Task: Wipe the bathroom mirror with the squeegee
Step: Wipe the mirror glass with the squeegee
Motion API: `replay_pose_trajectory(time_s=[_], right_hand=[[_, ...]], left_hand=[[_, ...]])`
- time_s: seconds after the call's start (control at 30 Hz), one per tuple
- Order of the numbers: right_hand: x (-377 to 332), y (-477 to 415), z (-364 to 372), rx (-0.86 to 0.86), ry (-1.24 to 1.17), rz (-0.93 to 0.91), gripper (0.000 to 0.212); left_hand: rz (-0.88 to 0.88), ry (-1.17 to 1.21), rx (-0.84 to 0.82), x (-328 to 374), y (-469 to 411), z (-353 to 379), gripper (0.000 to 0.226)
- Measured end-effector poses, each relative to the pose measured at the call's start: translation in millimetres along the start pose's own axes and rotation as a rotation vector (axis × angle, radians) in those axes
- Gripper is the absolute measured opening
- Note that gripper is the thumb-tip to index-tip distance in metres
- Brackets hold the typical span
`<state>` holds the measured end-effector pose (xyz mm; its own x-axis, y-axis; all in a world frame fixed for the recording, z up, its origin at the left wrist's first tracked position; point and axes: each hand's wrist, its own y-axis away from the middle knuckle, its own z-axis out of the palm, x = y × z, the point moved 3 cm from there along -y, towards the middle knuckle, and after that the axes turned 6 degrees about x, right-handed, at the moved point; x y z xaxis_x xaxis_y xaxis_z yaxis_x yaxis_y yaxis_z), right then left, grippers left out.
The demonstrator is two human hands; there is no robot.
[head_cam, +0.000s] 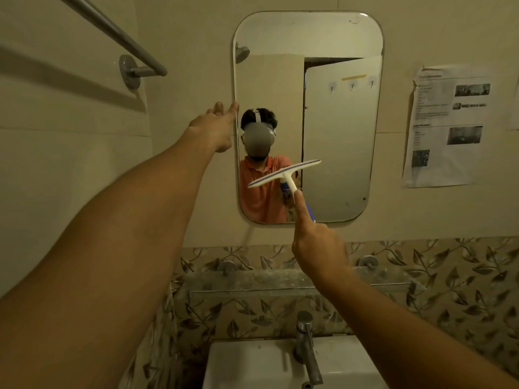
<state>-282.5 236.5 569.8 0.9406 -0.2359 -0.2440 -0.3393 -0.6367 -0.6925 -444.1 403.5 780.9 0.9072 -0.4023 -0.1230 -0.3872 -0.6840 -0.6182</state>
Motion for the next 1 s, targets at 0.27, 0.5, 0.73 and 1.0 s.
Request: replay_pose_trajectory(time_s=[0.27,0.5,0.73,1.0], right_hand=[[24.6,14.2,4.8,-0.014,0.097,-0.113,0.086],[-5.0,-38.8,-28.3,0.058,0.172,-0.430,0.071],[-6.9,-68.8,-19.0,-0.033,0.264,-0.568,0.076],[22.0,-74.2,-5.9,-0.074,0.216,-0.559,0.091]], left_hand=[[-0.025,-0.108,-0.041,8.9,3.2,-12.7,0.090],[-0.068,-0.105,-0.084,11.8,3.2,-19.5,0.085],[-0.087,-0.151,-0.114,17.3,-0.2,-15.5,0.086],[-0.125,-0.165,-0.137,23.4,-3.3,-8.8,0.095]])
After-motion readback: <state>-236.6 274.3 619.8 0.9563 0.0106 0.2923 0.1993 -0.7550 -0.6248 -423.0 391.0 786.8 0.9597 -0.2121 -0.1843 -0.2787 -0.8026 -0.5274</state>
